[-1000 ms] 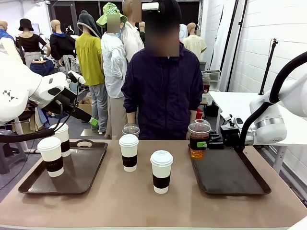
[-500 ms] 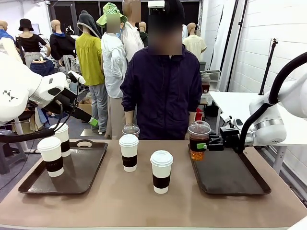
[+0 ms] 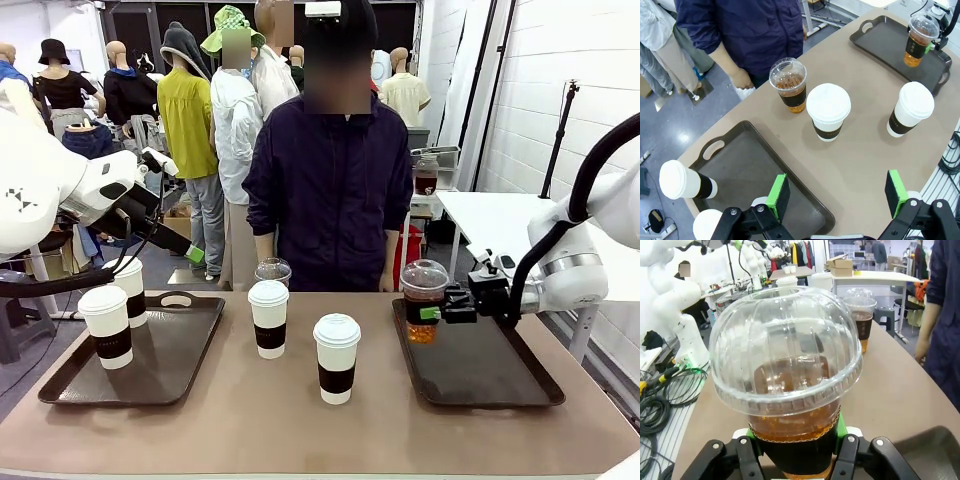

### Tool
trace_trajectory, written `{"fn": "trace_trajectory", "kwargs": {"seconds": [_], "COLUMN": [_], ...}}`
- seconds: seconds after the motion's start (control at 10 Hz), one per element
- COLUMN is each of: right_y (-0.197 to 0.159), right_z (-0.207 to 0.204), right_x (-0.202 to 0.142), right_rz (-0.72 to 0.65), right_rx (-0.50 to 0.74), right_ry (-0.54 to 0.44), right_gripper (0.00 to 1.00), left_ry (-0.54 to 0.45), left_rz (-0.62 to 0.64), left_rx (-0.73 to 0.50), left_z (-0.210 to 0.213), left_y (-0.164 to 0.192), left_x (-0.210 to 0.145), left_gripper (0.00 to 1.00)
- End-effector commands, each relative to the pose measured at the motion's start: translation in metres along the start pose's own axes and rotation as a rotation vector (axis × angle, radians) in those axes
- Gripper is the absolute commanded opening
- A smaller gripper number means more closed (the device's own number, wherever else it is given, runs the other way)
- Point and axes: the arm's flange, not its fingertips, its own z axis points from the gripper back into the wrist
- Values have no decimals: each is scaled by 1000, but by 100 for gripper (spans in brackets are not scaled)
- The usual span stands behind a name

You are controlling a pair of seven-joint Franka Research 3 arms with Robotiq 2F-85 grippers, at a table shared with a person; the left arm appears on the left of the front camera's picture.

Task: Distribute the coffee onto the tray.
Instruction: Pick up one iced Americano and place it on the right Handle tray.

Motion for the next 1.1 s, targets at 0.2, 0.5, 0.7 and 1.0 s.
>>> {"fn": "trace_trajectory", "kwargs": {"seconds": [0.2, 0.5, 0.7, 1.0], "right_y": [27, 36, 34, 29], "right_z": [25, 28, 30, 33], "right_x": [-27, -46, -57, -71], "right_rz": [62, 35, 23, -2], "right_rx": [15, 21, 11, -15], "right_ry": [-54, -54, -55, -35], "right_gripper": [60, 60, 60, 60], "left_ry": [-2, -2, -2, -2], "left_rz": [3, 3, 3, 3], "left_rx": [-8, -8, -8, -8], "left_z": [0, 0, 0, 0], "left_y": [2, 2, 2, 2], "left_x": [-1, -1, -1, -1], "left_gripper": [100, 100, 100, 100]}}
